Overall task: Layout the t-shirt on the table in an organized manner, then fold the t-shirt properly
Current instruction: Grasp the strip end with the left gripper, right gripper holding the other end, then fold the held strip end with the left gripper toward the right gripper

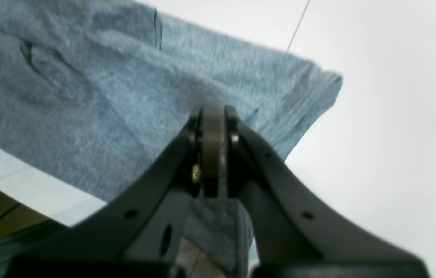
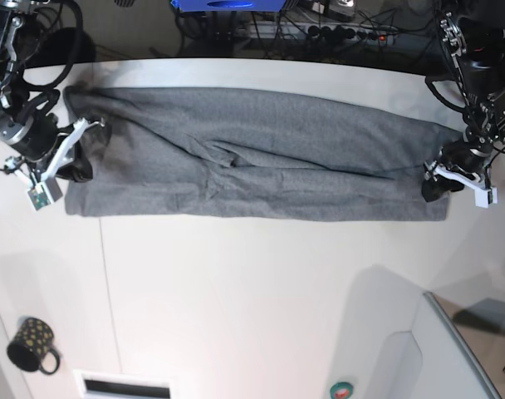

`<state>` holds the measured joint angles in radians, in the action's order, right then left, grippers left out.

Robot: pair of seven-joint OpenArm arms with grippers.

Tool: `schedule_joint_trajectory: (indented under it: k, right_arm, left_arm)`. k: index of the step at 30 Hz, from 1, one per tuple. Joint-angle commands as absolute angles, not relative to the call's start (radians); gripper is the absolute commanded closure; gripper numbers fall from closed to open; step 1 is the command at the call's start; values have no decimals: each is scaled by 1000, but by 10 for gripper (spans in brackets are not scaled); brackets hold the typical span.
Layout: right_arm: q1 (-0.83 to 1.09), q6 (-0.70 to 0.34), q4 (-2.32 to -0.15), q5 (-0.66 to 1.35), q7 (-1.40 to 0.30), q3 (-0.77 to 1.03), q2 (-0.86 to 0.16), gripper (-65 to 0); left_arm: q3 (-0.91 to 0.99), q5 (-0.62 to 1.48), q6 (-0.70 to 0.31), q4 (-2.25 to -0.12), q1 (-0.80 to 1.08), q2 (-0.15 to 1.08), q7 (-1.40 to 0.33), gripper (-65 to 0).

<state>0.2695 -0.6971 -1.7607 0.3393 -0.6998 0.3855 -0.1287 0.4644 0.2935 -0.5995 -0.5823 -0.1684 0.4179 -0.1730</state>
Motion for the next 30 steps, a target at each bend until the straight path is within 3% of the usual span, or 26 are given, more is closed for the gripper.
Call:
schedule_joint_trajectory:
  k: [1,4,7,14,18,23,30]
  right_arm:
    - [262,-698,-1781,360,-673,392,-137,-23]
    - [262,-698,-1781,360,-673,394,-137,-23]
    - [262,-698,-1781,361,-674,394,-137,-23]
    - [262,-698,-1781,361,-677,394,-137,-23]
    - [262,-698,-1781,361,-677,394,-137,-23]
    - [262,-698,-1779,361,-677,390,-137,-23]
    - [257,-698,-1779,361,-677,387,-137,-23]
  left_arm:
    - [456,269,-604,-573,-165,420,-243,-367]
    - [452,269,-604,-544,-165,418,-242,-221]
    - [460,269,-604,-544,-165,424,-242,0]
    - [464,271,-602,-573,-134,447,-191,0]
    - [559,266,-584,-803,-31,424,-203,0]
    - [587,263,-476,-1139,111,381,-271,0]
    - [585,262,-461,-1455,216,278,-386,0]
